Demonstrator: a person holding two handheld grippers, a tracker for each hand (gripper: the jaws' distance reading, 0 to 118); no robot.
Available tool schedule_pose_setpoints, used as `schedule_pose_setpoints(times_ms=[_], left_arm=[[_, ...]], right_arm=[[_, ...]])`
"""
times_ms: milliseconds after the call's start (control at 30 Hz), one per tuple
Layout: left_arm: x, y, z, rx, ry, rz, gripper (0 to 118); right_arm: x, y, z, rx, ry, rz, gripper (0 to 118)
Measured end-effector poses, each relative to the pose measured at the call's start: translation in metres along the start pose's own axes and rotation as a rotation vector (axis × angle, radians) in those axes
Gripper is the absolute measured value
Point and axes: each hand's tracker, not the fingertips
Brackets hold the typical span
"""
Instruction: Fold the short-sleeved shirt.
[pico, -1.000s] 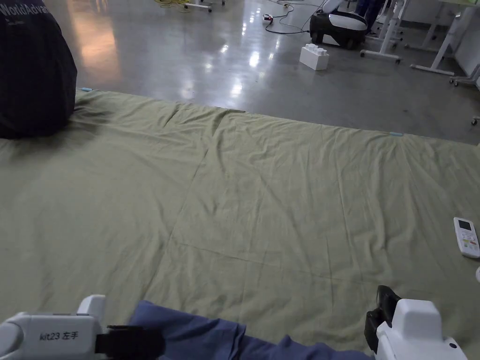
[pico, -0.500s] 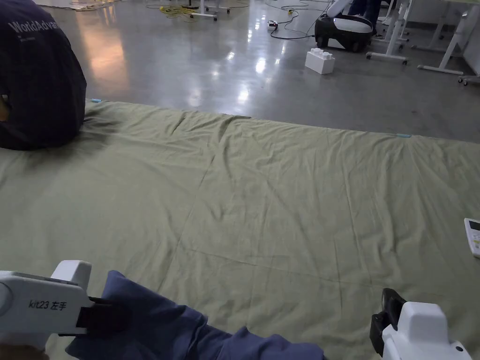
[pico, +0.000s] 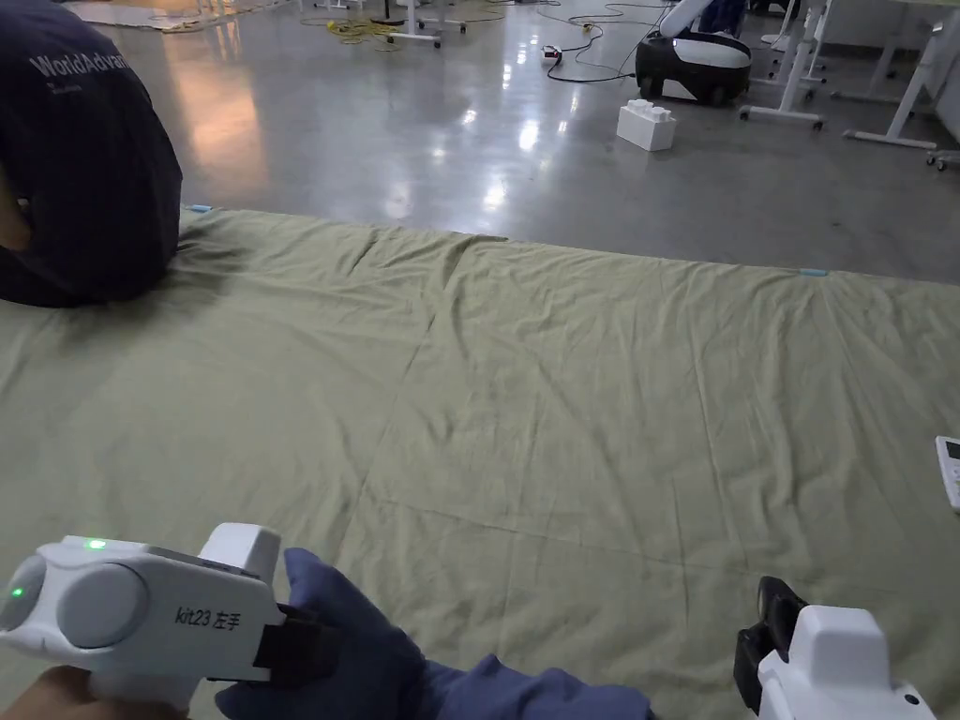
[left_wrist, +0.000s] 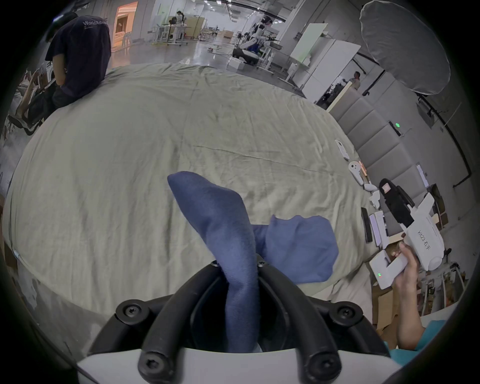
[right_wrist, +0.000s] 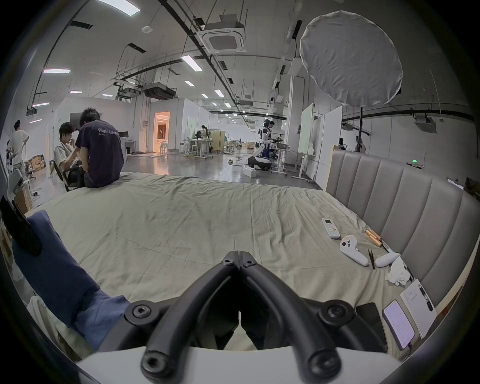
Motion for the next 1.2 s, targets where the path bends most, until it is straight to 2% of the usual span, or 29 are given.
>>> schedule_pose_setpoints(times_ms=[133, 433, 767, 833, 900, 933, 1200], left_arm=[[0.014, -0.002, -0.015, -0.018, -0.039, 0.011, 12], [0.073, -0.015, -0.079, -0.068, -0.123, 0.079, 12], [0.115, -0.028, -0.143, -0.119, -0.077, 0.099, 13], [0.114, -0.029, -0.146, -0.123, -0.072, 0.100, 21], [0.108, -0.029, -0.143, -0.120, -0.134, 0.145, 49], [0.107, -0.029, -0.137, -0.099, -0.148, 0.158, 55], [0.092, -0.025, -0.075, 0.123, -0.265, 0.178, 53]], right_arm=[[-0.001, -0.003, 0.000, -0.016, 0.011, -0.023, 1], [-0.002, -0.008, -0.001, -0.027, 0.013, -0.022, 1], [0.007, -0.017, 0.003, -0.055, -0.004, -0.023, 1], [0.008, -0.017, 0.003, -0.061, -0.008, -0.022, 1], [0.011, -0.020, 0.004, -0.063, -0.009, -0.022, 1], [0.012, -0.021, 0.004, -0.064, -0.013, -0.019, 1], [0.016, -0.023, 0.006, -0.059, -0.028, -0.023, 1]])
